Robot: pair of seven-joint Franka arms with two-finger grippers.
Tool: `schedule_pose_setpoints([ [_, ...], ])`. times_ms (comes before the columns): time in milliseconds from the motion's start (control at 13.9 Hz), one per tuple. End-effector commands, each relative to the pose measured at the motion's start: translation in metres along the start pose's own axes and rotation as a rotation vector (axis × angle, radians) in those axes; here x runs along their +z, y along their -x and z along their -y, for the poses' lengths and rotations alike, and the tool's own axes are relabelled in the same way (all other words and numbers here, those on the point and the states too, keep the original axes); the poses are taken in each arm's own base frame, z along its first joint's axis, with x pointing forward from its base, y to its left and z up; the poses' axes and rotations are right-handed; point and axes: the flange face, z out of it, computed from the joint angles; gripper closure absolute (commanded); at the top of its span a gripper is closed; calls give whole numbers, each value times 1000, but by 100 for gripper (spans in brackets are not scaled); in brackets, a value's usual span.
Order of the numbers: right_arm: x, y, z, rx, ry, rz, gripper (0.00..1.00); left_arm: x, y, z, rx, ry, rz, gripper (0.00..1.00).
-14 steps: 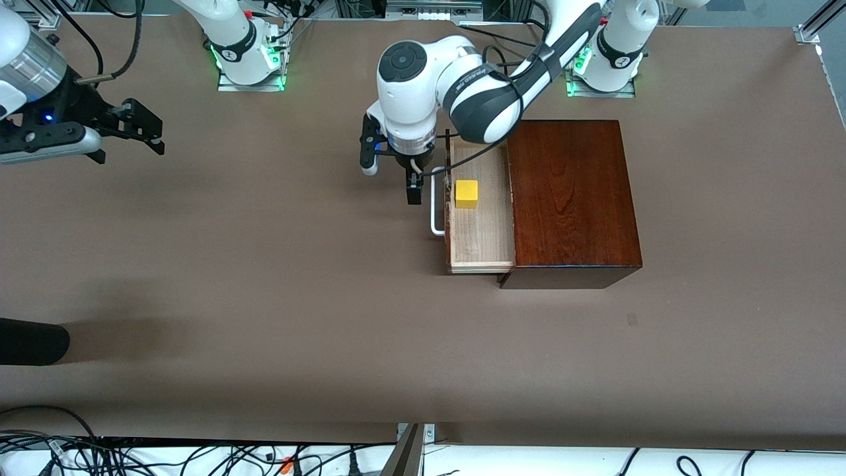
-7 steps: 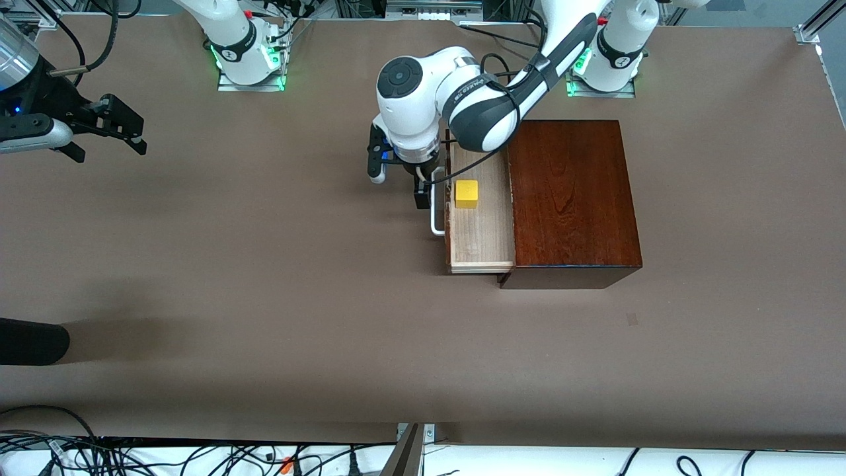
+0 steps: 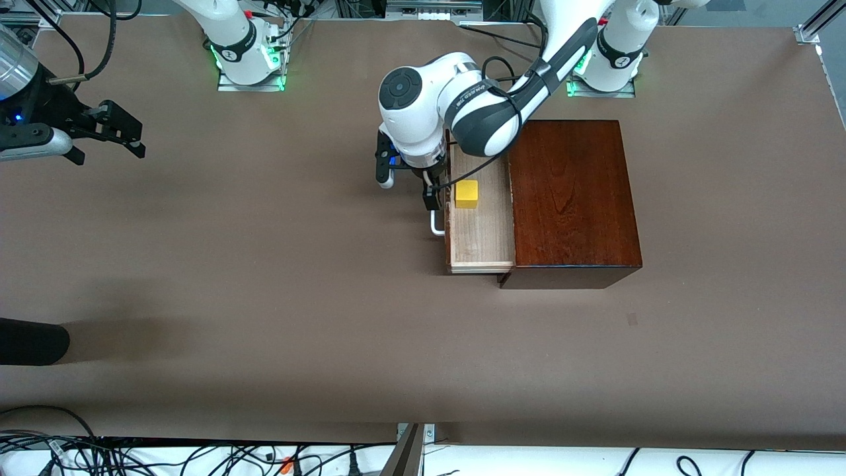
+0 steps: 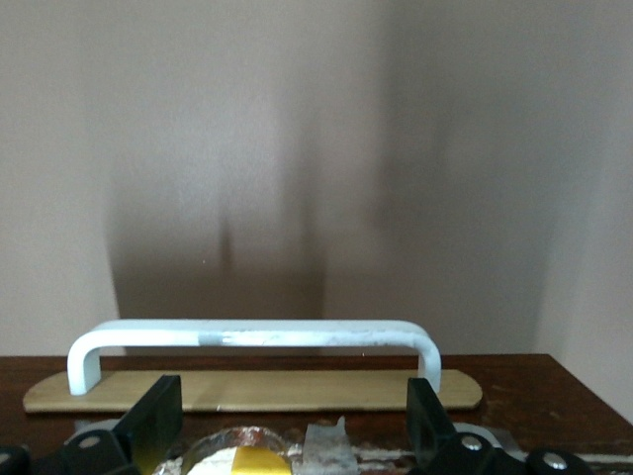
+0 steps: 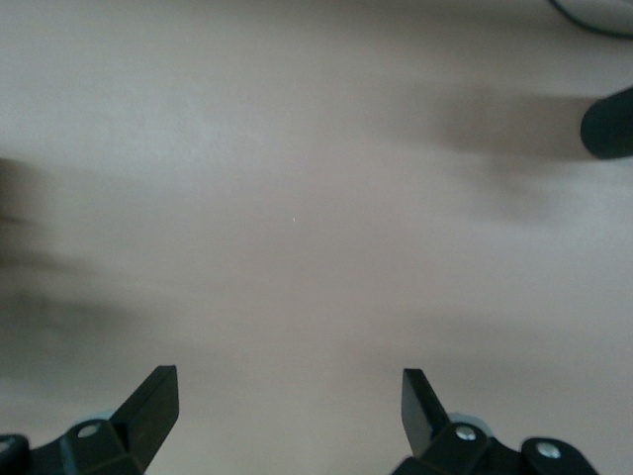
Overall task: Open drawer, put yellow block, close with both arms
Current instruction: 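Lower the left gripper to the drawer front beside the handle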
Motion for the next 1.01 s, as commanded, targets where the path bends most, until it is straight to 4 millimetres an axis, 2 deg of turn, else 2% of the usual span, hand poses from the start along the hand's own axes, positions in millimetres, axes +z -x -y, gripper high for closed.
schedule_pose_setpoints([
  [0,-3,4,-13,27,3,38,0,3,6,5,15,-9,25,0],
  [936,-3,5,-11,23,2,41,0,13,36,21,-8,-2,141,0],
])
